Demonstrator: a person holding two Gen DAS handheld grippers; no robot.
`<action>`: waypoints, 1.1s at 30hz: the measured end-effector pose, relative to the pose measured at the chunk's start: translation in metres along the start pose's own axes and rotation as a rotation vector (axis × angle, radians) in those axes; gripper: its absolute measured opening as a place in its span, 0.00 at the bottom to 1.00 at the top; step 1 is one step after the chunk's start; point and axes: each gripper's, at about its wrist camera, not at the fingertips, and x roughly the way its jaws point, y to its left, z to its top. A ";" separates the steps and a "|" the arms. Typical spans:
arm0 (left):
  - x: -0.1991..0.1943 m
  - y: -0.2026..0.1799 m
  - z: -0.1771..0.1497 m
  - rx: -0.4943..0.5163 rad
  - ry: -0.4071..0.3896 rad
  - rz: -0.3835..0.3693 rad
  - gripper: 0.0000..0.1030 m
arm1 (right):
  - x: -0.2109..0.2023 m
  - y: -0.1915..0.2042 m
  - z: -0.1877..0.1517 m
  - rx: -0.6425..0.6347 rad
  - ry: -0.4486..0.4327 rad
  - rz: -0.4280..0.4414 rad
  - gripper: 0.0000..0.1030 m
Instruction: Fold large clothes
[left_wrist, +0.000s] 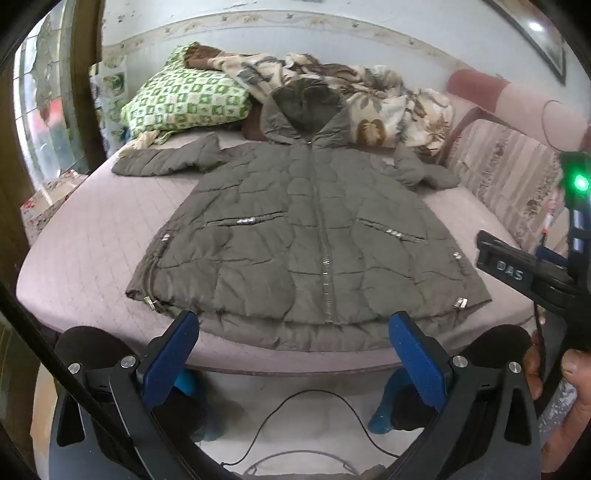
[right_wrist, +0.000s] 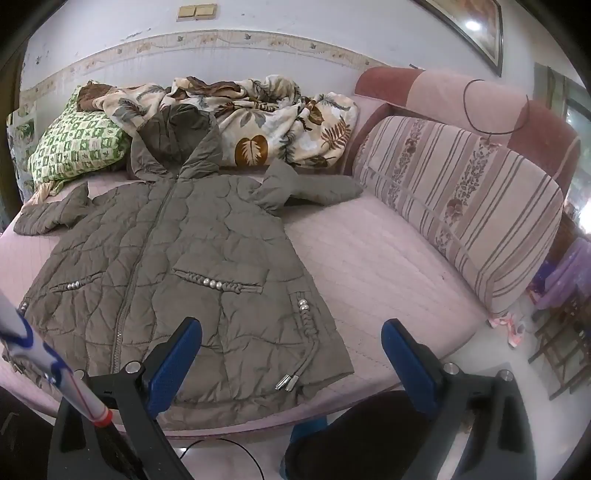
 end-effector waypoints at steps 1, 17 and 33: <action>-0.001 -0.002 -0.001 0.007 0.005 -0.014 0.99 | -0.003 0.009 0.004 0.000 0.003 -0.007 0.97; -0.015 0.000 -0.007 -0.006 -0.012 -0.073 0.99 | -0.024 0.008 0.004 -0.003 -0.033 -0.016 0.97; -0.032 0.009 0.015 -0.001 -0.065 0.100 0.99 | -0.033 0.005 0.006 -0.003 -0.040 0.009 0.97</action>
